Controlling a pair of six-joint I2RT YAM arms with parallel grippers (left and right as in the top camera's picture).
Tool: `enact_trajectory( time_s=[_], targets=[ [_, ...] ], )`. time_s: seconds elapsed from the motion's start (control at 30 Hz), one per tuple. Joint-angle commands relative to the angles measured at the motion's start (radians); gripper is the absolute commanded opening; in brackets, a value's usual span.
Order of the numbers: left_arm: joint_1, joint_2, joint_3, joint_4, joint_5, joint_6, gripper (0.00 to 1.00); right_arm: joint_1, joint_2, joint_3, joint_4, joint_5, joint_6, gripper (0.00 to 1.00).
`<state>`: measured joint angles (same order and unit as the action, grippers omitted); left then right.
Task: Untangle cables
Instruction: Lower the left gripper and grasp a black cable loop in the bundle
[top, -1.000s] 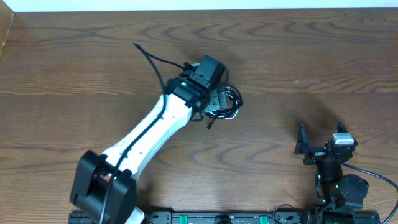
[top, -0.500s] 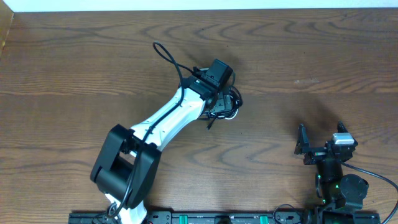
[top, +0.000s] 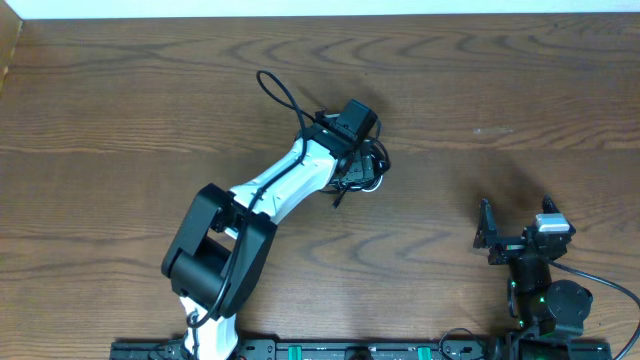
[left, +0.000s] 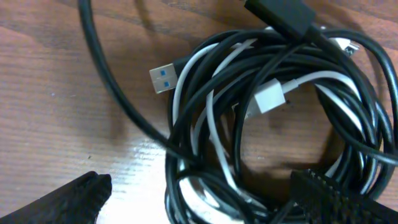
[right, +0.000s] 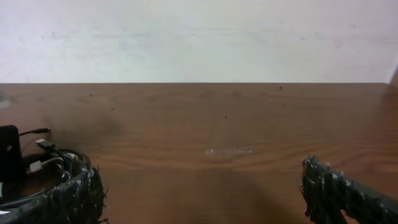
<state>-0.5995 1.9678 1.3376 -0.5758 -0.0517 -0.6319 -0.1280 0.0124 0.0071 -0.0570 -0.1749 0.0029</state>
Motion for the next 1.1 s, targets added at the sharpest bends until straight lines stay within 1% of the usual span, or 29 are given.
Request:
enact_trajectory(
  time_s=[0.0, 0.17, 0.4, 0.43, 0.47, 0.53, 0.57, 0.6, 0.77, 0.87, 1.0, 1.07],
  targets=[
    [-0.002, 0.023, 0.021, 0.018, -0.024, -0.009, 0.99, -0.005, -0.006, -0.002, -0.006, 0.008, -0.011, 0.99],
    [-0.002, 0.049, 0.021, 0.036, -0.082, -0.009, 0.99, -0.005, -0.006, -0.002, -0.006, 0.008, -0.012, 0.99],
    [-0.002, 0.071, 0.020, 0.044, -0.081, -0.009, 0.99, -0.005, -0.006, -0.002, -0.006, 0.008, -0.011, 0.99],
    [-0.002, 0.071, 0.020, 0.044, -0.081, -0.009, 0.94, -0.005, -0.006, -0.002, -0.006, 0.008, -0.011, 0.99],
    [-0.002, 0.071, 0.020, 0.044, -0.081, -0.009, 0.84, -0.005, -0.006, -0.002, -0.006, 0.008, -0.011, 0.99],
    [-0.001, 0.071, 0.020, 0.044, -0.081, -0.009, 0.76, -0.005, -0.006, -0.002, -0.006, 0.008, -0.012, 0.99],
    [-0.002, 0.071, 0.020, 0.044, -0.082, -0.009, 0.70, -0.005, -0.006, -0.002, -0.006, 0.008, -0.011, 0.99],
    [-0.001, 0.071, 0.020, 0.044, -0.082, -0.009, 0.67, -0.005, -0.006, -0.002, -0.006, 0.008, -0.012, 0.99],
    [-0.002, 0.071, 0.020, 0.045, -0.082, -0.009, 0.60, -0.005, -0.006, -0.002, -0.006, 0.008, -0.011, 0.99],
    [-0.001, 0.071, 0.020, 0.048, -0.082, -0.009, 0.53, -0.005, -0.006, -0.002, -0.006, 0.008, -0.011, 0.99],
    [-0.002, 0.071, 0.020, 0.049, -0.096, -0.009, 0.48, -0.005, -0.006, -0.002, -0.006, 0.008, -0.011, 0.99],
    [-0.001, 0.071, 0.020, 0.048, -0.096, -0.009, 0.44, -0.005, -0.006, -0.002, -0.006, 0.008, -0.011, 0.99]
  ],
)
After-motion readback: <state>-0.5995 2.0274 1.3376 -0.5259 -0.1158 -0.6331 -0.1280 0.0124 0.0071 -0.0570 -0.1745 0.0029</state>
